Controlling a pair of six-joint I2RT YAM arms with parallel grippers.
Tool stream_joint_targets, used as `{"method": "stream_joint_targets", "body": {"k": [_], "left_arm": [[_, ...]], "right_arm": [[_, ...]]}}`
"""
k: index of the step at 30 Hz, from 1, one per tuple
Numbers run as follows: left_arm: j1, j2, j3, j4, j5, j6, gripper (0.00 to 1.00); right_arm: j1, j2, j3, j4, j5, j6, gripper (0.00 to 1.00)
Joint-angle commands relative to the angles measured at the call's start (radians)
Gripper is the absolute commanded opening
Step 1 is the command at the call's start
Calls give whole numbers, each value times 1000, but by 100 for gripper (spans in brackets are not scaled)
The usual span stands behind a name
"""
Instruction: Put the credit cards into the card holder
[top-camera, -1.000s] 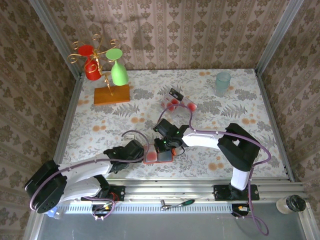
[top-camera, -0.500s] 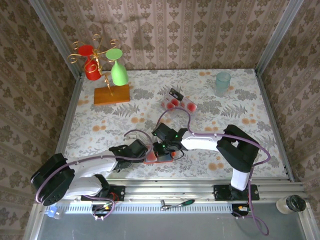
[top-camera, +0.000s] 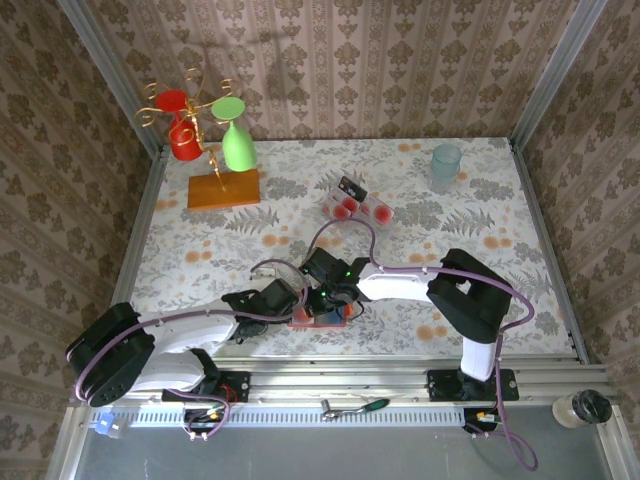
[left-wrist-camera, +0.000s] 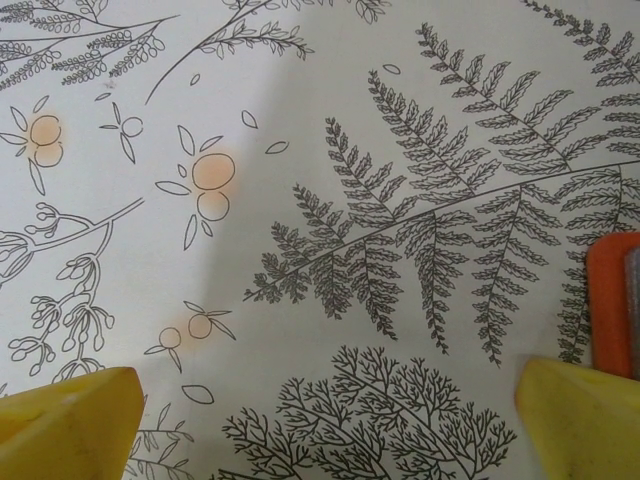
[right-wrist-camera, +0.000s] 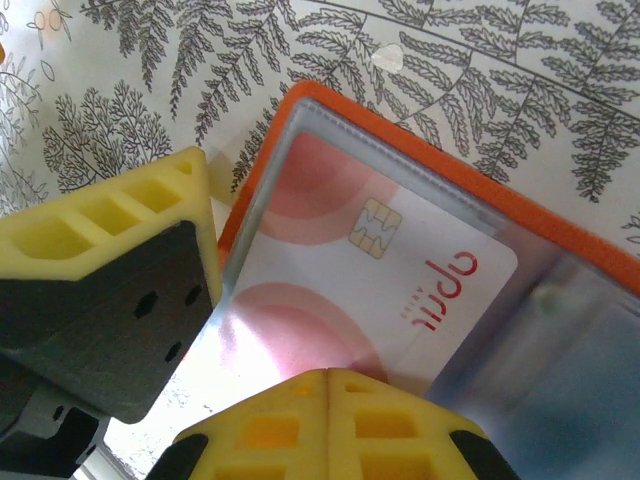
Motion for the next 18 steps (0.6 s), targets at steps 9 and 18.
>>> {"method": "stream_joint_targets", "body": {"k": [9,18], "left_arm": [[-12,16,-17,-25,33,-8,98],[-14,20,-13,-19,32,-4,98]], "right_arm": [[-2,-83,-51,-47,52,-4,0],[3,-40,-70,-17,28,5,0]]}}
